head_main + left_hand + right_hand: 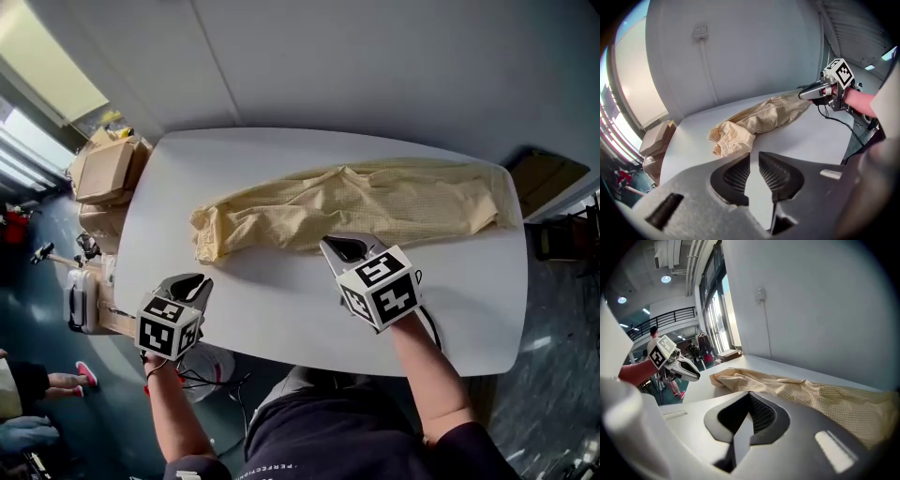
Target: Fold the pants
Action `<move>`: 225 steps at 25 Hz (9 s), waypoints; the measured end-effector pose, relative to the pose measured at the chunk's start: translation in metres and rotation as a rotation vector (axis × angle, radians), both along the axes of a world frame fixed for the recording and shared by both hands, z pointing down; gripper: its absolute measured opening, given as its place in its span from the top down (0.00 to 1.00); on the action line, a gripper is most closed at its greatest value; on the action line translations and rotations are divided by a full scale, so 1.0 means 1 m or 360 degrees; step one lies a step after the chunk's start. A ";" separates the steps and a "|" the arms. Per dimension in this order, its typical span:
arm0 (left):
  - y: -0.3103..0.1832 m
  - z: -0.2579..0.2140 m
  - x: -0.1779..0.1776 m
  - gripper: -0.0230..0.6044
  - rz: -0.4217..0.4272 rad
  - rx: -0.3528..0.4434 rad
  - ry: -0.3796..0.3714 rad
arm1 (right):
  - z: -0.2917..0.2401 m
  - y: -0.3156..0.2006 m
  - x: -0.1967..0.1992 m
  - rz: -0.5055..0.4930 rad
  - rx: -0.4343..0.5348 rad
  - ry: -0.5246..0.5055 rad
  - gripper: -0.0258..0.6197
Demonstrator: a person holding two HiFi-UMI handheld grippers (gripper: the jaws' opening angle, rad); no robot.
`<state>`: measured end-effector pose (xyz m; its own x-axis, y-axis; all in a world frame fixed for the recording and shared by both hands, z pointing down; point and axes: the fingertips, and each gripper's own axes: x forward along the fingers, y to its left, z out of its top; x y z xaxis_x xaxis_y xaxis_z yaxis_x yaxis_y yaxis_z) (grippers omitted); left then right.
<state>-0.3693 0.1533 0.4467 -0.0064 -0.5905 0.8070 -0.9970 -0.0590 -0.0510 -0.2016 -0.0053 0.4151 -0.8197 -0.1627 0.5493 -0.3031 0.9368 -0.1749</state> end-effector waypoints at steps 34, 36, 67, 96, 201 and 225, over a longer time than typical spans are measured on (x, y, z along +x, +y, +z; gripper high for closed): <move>-0.067 0.021 -0.097 0.70 0.1147 0.0090 0.0210 | 0.012 0.120 -0.229 -0.0188 -0.0191 0.0079 0.80; -0.069 0.022 -0.092 0.67 0.1259 0.0111 0.0212 | 0.023 0.123 -0.232 -0.0194 -0.0196 0.0122 0.79; -0.063 0.092 -0.110 0.72 0.1763 -0.0195 -0.0044 | 0.111 0.129 -0.231 -0.0216 -0.0096 0.0562 0.76; -0.017 0.033 -0.129 0.89 0.1558 -0.0220 -0.0056 | 0.051 0.174 -0.244 -0.0399 -0.0219 0.0334 0.83; -0.524 -0.001 0.501 0.84 0.1346 0.0432 -0.0238 | 0.057 -0.323 0.396 0.0825 -0.0125 0.0045 0.76; -0.435 -0.022 0.365 0.96 0.1132 0.0288 -0.0294 | 0.005 -0.267 0.326 0.0765 0.0028 -0.0014 0.82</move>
<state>-0.0042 -0.2818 0.4245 0.3000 -0.6260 0.7198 -0.6962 -0.6595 -0.2835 0.1248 -0.2728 0.4199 -0.6538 -0.5336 0.5366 -0.7012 0.6937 -0.1646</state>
